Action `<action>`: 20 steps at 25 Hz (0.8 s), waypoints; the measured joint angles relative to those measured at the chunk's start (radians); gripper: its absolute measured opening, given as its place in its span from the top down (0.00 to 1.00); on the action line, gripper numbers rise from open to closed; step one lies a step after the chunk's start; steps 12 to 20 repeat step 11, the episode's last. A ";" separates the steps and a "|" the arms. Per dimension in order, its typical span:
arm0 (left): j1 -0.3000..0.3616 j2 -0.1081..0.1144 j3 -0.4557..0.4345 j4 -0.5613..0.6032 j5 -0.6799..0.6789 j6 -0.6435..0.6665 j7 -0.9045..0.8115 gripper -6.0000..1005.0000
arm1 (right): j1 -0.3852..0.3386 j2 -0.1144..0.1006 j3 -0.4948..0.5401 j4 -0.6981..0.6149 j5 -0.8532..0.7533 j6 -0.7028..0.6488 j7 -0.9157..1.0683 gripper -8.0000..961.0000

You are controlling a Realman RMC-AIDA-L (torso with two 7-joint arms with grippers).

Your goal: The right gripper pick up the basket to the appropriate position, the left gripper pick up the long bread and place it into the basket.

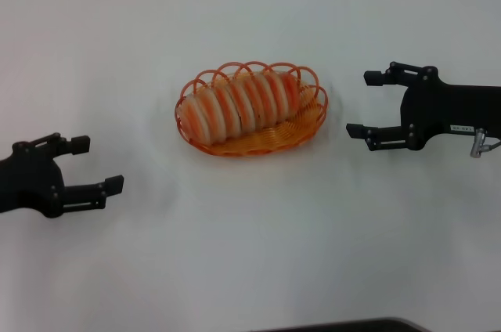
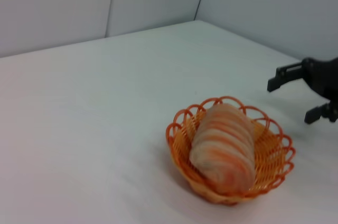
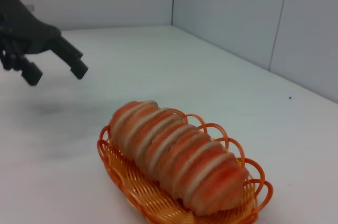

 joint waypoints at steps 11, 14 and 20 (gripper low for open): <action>0.004 0.000 -0.026 -0.058 -0.024 -0.004 0.071 0.07 | -0.002 0.002 -0.008 0.009 -0.004 0.021 -0.001 0.04; 0.004 0.000 -0.026 -0.058 -0.024 -0.004 0.071 0.07 | -0.002 0.002 -0.008 0.009 -0.004 0.021 -0.001 0.04; 0.004 0.000 -0.026 -0.058 -0.024 -0.004 0.071 0.07 | -0.002 0.002 -0.008 0.009 -0.004 0.021 -0.001 0.04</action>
